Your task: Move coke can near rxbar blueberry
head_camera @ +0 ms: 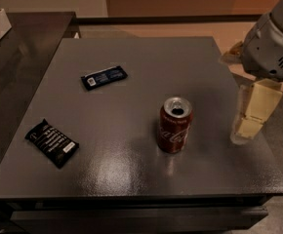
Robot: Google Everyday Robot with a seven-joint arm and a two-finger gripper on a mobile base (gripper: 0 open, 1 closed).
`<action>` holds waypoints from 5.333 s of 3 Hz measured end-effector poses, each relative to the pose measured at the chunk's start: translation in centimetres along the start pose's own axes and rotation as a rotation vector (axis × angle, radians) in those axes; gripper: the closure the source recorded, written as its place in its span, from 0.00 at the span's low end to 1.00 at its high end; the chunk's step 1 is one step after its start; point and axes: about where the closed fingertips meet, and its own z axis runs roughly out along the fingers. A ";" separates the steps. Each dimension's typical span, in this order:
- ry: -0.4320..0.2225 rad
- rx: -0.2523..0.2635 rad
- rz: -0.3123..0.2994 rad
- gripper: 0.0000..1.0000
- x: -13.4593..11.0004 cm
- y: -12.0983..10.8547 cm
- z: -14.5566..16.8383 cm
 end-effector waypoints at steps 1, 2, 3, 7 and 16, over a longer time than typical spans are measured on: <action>-0.049 -0.029 -0.020 0.00 -2.0 1.4 2.5; -0.097 -0.038 -0.033 0.00 -3.8 1.8 4.9; -0.139 -0.050 -0.042 0.00 -5.2 2.0 6.9; -0.257 -0.053 -0.081 0.88 -10.1 0.2 6.7; -0.412 -0.048 -0.017 0.13 -22.6 -12.9 14.1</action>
Offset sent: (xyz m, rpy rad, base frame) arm -0.0002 0.0827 -0.0640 0.1563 0.0180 0.0803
